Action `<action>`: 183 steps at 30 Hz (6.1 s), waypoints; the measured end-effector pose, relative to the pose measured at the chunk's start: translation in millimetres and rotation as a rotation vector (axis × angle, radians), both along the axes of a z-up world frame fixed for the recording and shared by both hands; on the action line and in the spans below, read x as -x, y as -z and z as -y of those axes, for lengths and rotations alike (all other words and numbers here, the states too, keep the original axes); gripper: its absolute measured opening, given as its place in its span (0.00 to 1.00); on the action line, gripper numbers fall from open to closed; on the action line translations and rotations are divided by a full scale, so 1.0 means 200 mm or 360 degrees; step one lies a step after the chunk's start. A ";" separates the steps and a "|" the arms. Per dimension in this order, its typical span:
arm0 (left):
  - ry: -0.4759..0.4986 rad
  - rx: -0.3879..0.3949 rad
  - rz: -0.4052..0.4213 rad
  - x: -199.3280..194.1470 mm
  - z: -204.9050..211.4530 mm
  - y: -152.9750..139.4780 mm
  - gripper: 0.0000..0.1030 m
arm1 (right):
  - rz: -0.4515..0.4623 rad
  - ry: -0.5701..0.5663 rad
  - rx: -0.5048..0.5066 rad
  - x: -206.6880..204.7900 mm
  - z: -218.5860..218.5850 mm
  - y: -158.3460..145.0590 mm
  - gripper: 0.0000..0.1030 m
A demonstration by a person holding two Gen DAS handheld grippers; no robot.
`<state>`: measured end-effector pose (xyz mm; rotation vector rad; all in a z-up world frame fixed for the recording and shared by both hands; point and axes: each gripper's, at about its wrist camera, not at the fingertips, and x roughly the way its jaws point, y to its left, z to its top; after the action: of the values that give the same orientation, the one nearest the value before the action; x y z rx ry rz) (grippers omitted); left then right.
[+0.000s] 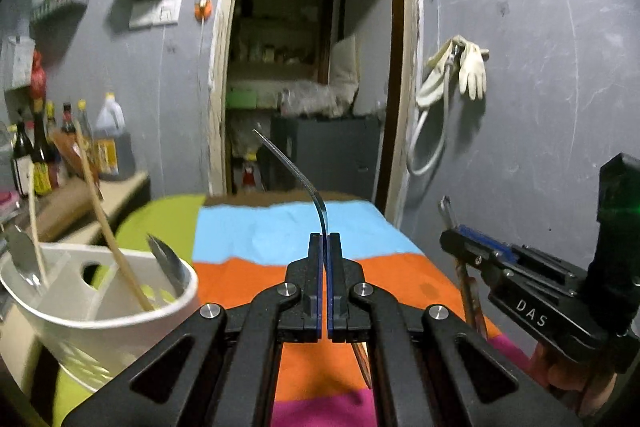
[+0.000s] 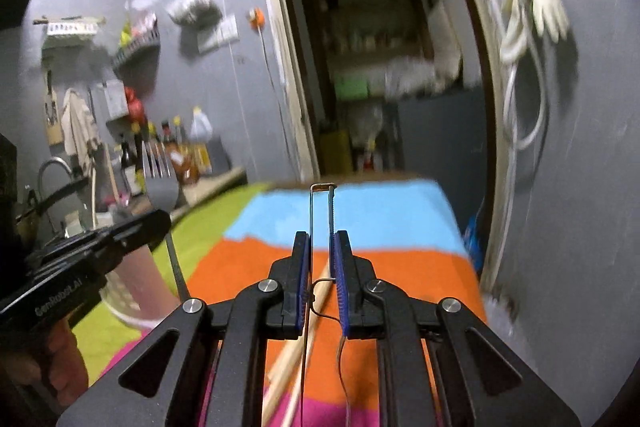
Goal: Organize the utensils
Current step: 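Lift the fork toward the caddy with the left tool while the right tool lifts the peeler, then drop the fork into the white caddy with the left tool while the right tool drops the peeler in, then move both open tools back over the chopsticks on the cloth, then grasp a wooden chopstick with the left tool while the right tool grasps another chopstick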
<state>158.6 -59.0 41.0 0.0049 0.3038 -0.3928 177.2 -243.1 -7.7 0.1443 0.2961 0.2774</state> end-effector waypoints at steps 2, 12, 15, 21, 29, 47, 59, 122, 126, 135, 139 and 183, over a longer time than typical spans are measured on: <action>-0.0012 -0.0005 0.0048 0.02 -0.03 -0.04 0.00 | 0.0105 0.0011 -0.0015 0.02 -0.04 -0.04 0.10; -0.0151 -0.0043 0.0258 0.07 -0.28 -0.23 0.00 | 0.0445 -0.0011 -0.0082 0.05 -0.24 -0.21 0.10; -0.0229 -0.0060 0.0302 0.09 -0.39 -0.27 0.00 | 0.0469 -0.0058 -0.0118 0.03 -0.30 -0.24 0.10; -0.0423 -0.0041 0.0358 0.10 -0.65 -0.31 0.00 | 0.0464 -0.0207 -0.0225 -0.05 -0.46 -0.30 0.10; -0.0592 -0.0004 0.0354 0.06 -0.93 -0.32 0.00 | 0.0416 -0.0364 -0.0415 -0.14 -0.64 -0.34 0.10; -0.0570 -0.0121 0.0150 -0.10 -0.96 -0.12 0.00 | 0.0368 -0.0448 -0.0197 -0.20 -0.91 -0.18 0.10; -0.0466 -0.0064 -0.0011 -0.12 -0.95 -0.04 0.00 | 0.0321 -0.0400 -0.0041 -0.18 -0.96 -0.10 0.12; -0.0023 0.0192 -0.0005 0.09 -0.12 -0.08 0.89 | 0.0023 0.0122 0.0163 0.03 0.11 -0.12 1.00; 0.0001 0.0152 -0.0073 0.09 -0.07 -0.02 0.89 | -0.0118 0.0088 0.0249 0.01 0.11 -0.03 1.00; 0.0033 0.0057 -0.0312 0.05 0.00 0.11 0.89 | -0.0422 -0.0082 0.0335 -0.01 0.10 0.14 0.91; 0.0015 0.0007 -0.0379 0.03 0.02 0.16 0.88 | -0.0535 -0.0169 0.0409 -0.04 0.06 0.21 0.77; 0.0116 -0.0247 -0.1006 -0.62 0.29 0.43 0.12 | -0.0836 -0.0049 0.0431 -0.33 0.18 0.37 0.06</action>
<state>283.2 -116.5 -46.0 0.0442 0.9601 -0.4362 243.9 -280.0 -81.4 -0.0588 0.8529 0.2241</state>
